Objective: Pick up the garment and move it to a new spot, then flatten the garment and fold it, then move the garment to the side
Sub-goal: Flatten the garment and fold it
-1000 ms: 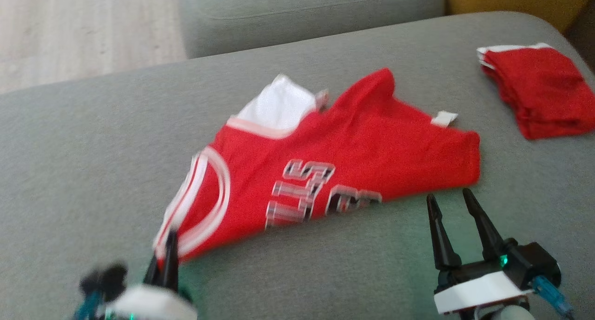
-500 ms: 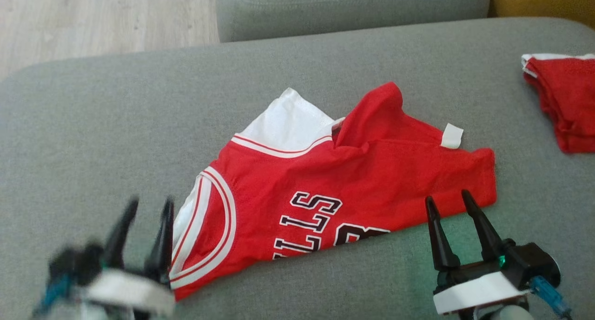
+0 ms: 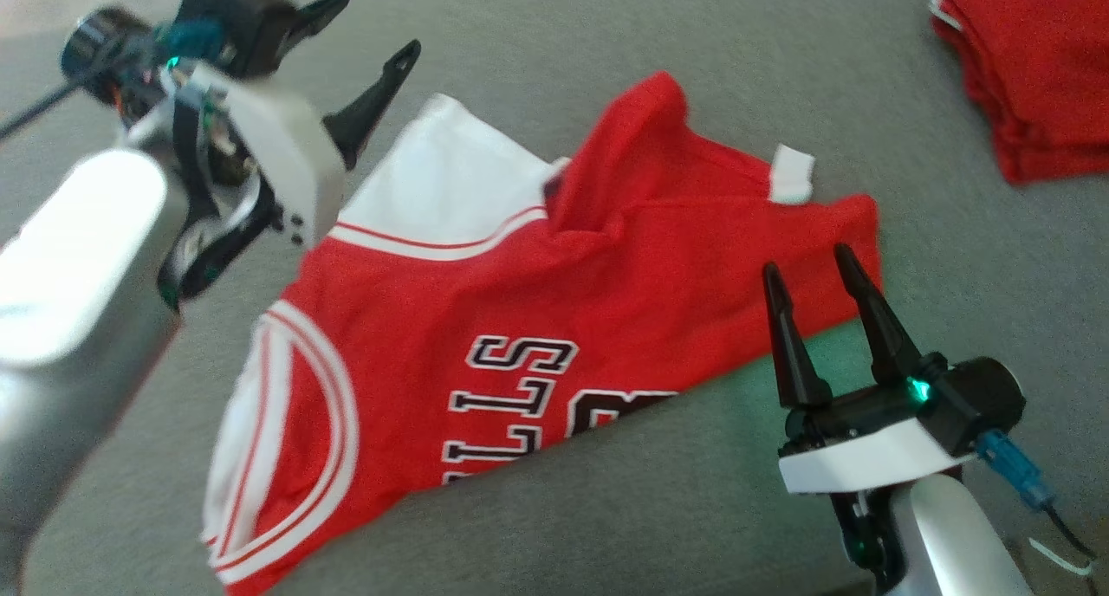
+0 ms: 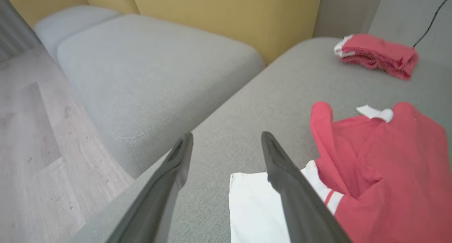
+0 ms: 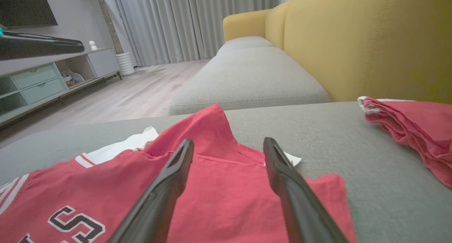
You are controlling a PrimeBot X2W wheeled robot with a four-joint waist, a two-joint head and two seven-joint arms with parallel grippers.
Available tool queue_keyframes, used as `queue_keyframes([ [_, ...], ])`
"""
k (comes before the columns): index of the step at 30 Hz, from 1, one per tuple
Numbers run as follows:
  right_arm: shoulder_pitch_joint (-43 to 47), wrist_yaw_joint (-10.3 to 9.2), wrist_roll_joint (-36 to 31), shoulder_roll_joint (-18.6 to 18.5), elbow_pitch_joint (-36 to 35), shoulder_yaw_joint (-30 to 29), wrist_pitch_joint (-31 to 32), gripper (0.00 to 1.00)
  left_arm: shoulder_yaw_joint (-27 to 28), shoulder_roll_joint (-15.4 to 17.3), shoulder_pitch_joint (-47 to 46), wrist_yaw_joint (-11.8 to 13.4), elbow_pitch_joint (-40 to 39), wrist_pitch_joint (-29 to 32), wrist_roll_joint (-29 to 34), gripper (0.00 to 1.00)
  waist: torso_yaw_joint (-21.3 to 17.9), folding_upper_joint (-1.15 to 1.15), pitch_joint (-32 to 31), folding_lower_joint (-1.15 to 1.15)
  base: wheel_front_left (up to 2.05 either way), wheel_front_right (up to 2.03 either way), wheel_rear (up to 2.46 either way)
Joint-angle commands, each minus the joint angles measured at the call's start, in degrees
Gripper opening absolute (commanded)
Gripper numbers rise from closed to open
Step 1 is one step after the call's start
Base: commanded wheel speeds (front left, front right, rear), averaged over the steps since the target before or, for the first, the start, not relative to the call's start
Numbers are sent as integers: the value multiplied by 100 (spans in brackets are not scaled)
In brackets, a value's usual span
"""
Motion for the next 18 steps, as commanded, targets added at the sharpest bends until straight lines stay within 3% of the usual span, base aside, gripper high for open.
queue_keyframes([
  [1,-135,-5,62,-26,-201,148,-62,100,49,173,-430,-30,37,157,-96,100,-487,0,447,-2,0,0,0],
  [9,-229,-5,454,-23,-274,214,-62,100,-1379,740,-1338,-33,1338,476,-184,100,-1218,0,842,-2,0,0,0],
  [18,-242,-5,653,-22,-303,306,-62,100,-2069,977,-1586,-33,2043,386,-653,100,-1462,0,1032,-2,0,0,0],
])
